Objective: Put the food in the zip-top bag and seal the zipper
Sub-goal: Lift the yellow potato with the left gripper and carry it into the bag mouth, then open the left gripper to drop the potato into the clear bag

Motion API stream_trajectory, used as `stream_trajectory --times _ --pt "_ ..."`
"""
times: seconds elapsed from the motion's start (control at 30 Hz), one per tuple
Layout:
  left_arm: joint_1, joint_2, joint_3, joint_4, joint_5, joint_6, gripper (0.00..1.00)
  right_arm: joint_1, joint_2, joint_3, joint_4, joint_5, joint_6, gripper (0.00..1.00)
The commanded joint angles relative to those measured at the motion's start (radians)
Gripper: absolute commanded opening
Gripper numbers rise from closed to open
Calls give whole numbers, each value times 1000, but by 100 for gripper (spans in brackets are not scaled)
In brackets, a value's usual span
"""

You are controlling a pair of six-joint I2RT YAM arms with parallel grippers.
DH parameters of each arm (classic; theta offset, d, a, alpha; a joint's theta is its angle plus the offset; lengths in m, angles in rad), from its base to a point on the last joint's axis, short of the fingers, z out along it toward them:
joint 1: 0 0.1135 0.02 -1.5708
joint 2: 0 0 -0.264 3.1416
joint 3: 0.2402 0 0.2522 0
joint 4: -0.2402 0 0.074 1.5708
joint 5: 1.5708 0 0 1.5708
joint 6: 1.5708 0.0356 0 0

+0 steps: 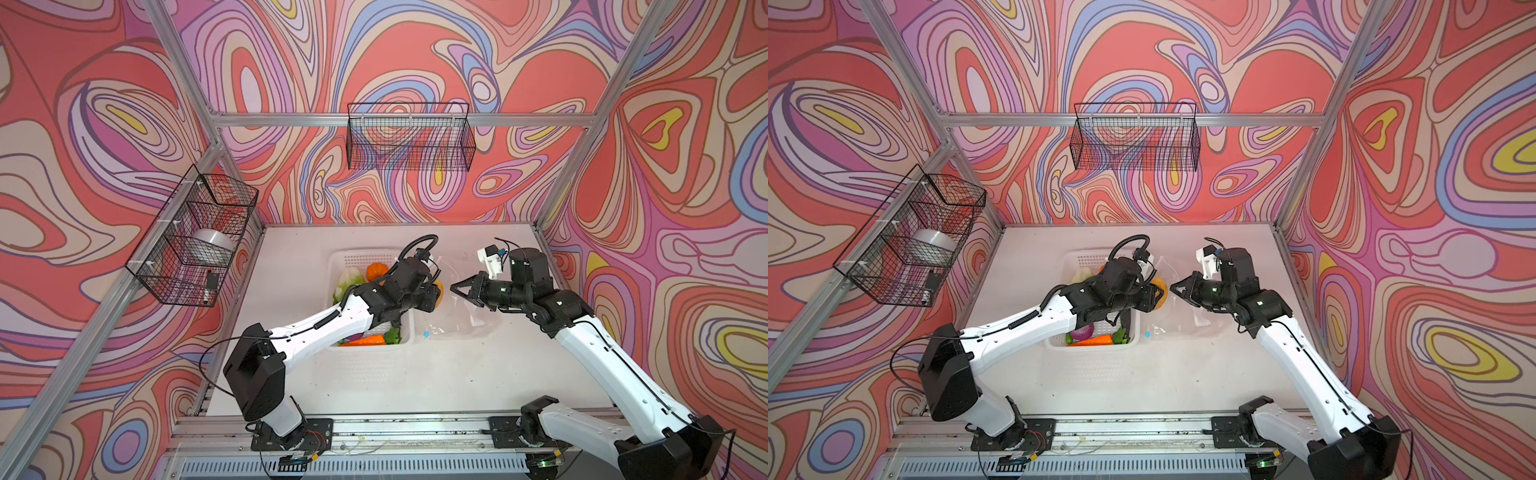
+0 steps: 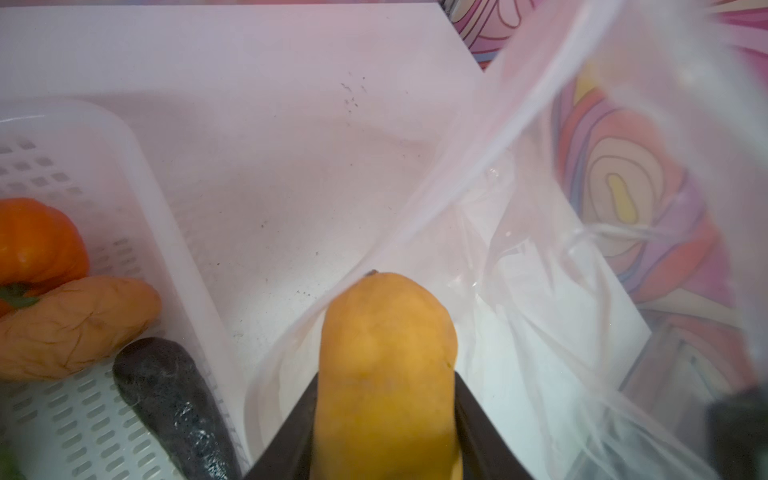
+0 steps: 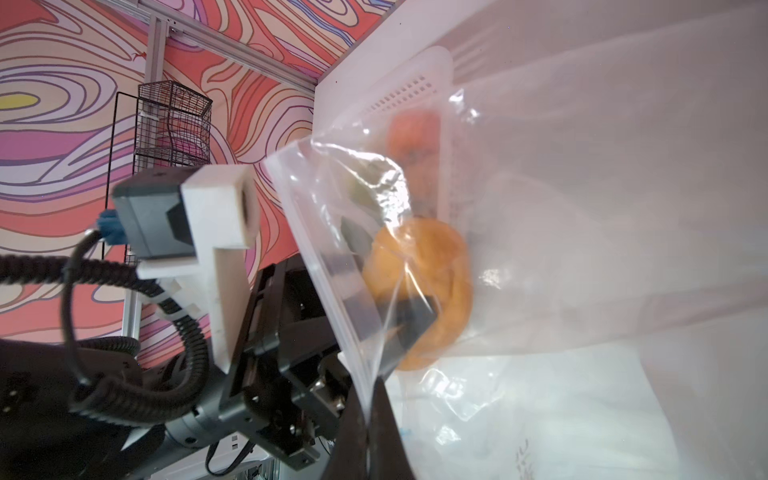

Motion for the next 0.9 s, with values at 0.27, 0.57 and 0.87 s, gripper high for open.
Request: stream_trajectory --times 0.27,0.57,0.87 --pt "-4 102 17 -135 75 -97 48 4 40 29 31 135 -23 0" --pt "-7 97 -36 -72 101 -130 53 4 156 22 87 124 -30 0" --pt "-7 159 26 -129 43 -94 70 4 152 -46 155 77 12 0"
